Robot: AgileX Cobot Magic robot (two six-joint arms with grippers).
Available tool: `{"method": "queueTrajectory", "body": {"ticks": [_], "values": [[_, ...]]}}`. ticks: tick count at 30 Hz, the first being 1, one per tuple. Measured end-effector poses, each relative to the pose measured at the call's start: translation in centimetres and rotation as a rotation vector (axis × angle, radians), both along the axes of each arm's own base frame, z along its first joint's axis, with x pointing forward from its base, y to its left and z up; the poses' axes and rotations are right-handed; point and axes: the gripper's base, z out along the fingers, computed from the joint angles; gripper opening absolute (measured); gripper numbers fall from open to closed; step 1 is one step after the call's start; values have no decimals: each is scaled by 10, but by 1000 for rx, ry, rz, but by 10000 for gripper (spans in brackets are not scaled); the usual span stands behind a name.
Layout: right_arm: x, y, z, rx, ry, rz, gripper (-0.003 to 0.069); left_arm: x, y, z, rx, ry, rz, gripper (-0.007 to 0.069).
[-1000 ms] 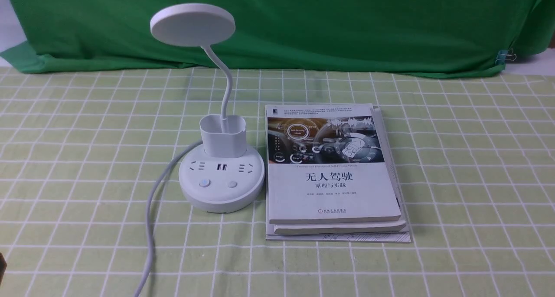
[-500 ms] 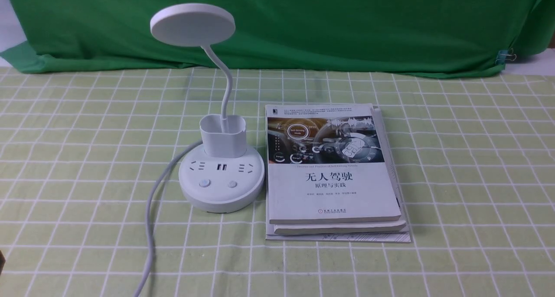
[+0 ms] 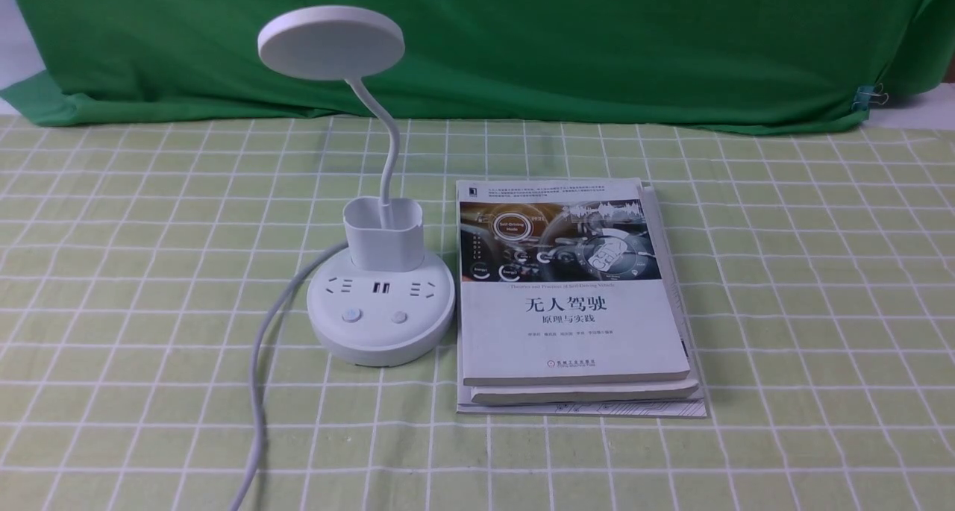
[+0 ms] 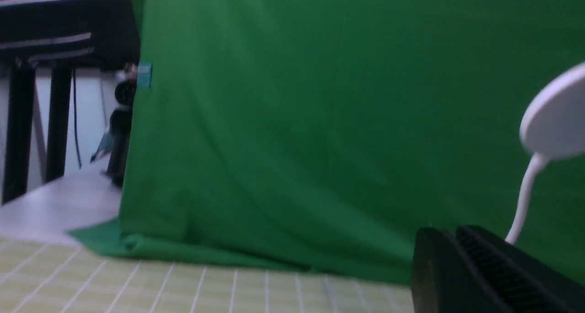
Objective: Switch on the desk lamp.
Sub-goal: Use the left arm to press the button switch on the lamp holder
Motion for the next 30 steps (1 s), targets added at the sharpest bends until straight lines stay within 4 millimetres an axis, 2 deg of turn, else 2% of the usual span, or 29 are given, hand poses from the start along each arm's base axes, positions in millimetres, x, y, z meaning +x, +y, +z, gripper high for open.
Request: {"method": "queueTrajectory", "body": {"ticks": [2,6,8,10,12,14,17,20,22,23,29,30], "values": [[0,0,0,0,0,0,242,-2,0,6,-7,-65,2,19],[0,0,0,0,0,0,242,1,0,23,-10,-12,-2,19],[0,0,0,0,0,0,242,7,0,48,-17,46,-6,19],[0,0,0,0,0,0,242,12,0,63,-29,101,-11,19],[0,0,0,0,0,0,242,28,-1,85,-56,251,-24,19],[0,0,0,0,0,0,242,44,-1,90,-50,391,-27,19],[0,0,0,0,0,0,242,66,0,85,57,570,-8,19],[0,0,0,0,0,0,242,85,1,76,119,655,-5,19],[0,0,0,0,0,0,242,97,0,71,94,669,-14,19],[0,0,0,0,0,0,242,97,0,71,88,669,-16,19],[0,0,0,0,0,0,242,137,-4,29,-70,922,-48,19],[0,0,0,0,0,0,242,138,-4,30,-74,920,-49,19]]}}
